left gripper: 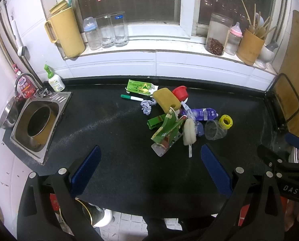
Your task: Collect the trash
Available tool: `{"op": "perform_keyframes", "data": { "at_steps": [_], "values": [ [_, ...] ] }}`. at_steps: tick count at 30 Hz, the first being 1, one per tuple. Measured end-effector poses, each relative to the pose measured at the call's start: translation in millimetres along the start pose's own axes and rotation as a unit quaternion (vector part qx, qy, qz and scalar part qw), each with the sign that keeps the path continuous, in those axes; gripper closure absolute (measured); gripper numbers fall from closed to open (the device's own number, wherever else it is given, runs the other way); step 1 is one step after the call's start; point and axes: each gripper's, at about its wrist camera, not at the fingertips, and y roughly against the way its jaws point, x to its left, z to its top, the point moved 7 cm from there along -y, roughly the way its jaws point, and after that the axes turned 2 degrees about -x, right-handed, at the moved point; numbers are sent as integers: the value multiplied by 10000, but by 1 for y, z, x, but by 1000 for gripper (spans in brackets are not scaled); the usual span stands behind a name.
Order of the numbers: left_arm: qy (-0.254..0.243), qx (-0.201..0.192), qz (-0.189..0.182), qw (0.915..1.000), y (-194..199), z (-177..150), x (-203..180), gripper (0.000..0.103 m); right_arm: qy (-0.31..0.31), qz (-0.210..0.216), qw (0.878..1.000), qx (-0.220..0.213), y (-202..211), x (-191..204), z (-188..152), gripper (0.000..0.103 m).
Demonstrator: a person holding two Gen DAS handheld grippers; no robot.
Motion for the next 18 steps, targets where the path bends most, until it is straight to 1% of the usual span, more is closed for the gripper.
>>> {"op": "perform_keyframes", "data": {
  "at_steps": [5,6,18],
  "values": [
    [-12,-13,6,10000,1,-2,-2,6,-25,39,10000,-12,-5,6,9,6],
    [-12,-16,8,10000,1,-2,-2,6,-2,36,10000,-44,3,-2,-3,6],
    [-27,25,-19,10000,1,-7,-7,6,-12,37,10000,-74,3,-2,-2,6]
  ]
}}
